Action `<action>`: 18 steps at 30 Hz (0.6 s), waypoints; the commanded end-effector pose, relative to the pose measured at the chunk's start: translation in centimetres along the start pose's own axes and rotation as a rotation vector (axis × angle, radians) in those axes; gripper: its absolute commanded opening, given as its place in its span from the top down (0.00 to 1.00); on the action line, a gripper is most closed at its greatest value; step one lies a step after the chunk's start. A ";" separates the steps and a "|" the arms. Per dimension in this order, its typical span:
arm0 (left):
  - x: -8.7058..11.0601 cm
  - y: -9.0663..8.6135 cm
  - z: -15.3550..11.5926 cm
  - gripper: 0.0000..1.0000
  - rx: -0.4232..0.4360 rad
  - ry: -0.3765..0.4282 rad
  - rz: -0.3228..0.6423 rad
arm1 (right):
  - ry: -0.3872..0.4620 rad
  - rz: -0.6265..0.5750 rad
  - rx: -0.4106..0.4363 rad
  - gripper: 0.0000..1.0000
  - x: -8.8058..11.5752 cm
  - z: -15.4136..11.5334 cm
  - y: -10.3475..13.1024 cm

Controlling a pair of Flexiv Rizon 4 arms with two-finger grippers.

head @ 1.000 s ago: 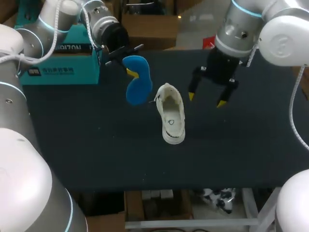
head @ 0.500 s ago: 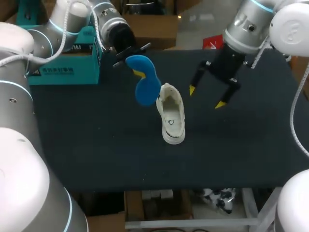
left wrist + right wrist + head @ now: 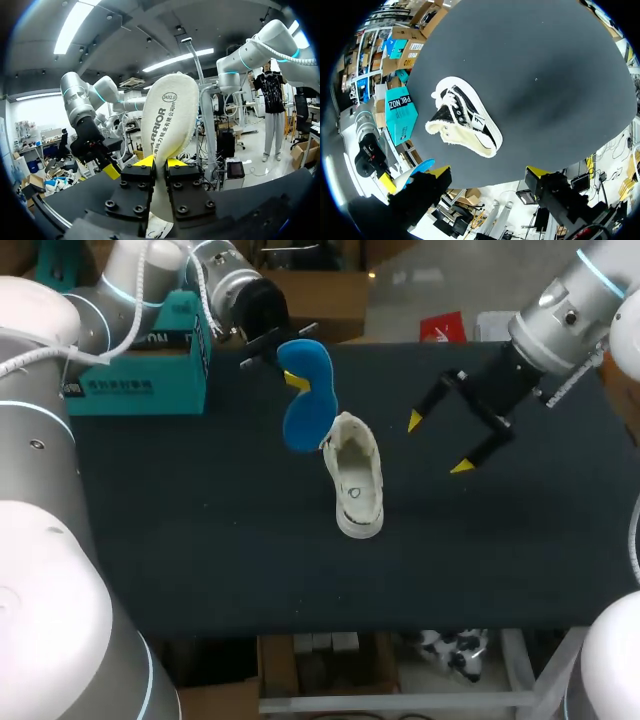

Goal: Open the shoe tongue, take the insole out of the shoe, put the insole back into the shoe, and pack the shoe into the shoebox

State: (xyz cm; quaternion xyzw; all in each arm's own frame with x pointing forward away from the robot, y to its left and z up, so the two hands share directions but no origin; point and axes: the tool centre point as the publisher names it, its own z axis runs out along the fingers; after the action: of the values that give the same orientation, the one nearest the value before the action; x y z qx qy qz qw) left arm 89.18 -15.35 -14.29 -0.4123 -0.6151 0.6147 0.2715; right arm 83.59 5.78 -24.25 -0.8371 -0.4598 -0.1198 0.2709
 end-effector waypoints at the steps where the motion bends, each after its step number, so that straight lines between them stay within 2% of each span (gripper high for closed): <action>1: -0.9 1.1 -1.1 1.00 0.241 -0.008 -0.022 | 0.029 0.000 -0.006 0.00 -0.3 0.1 -0.2; 8: -0.9 1.9 -1.3 1.00 0.285 -0.031 -0.058 | 0.029 0.000 -0.006 0.00 -0.3 0.1 -0.2; 18: -0.9 1.9 -1.3 1.00 0.285 -0.031 -0.058 | 0.029 0.000 -0.006 0.00 -0.3 0.1 -0.2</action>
State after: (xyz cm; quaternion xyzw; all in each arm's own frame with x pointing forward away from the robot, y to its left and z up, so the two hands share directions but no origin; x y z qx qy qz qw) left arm 90.06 -15.60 -15.46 -0.3857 -0.6423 0.6031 0.2737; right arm 83.30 5.71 -24.32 -0.8365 -0.4554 -0.1322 0.2744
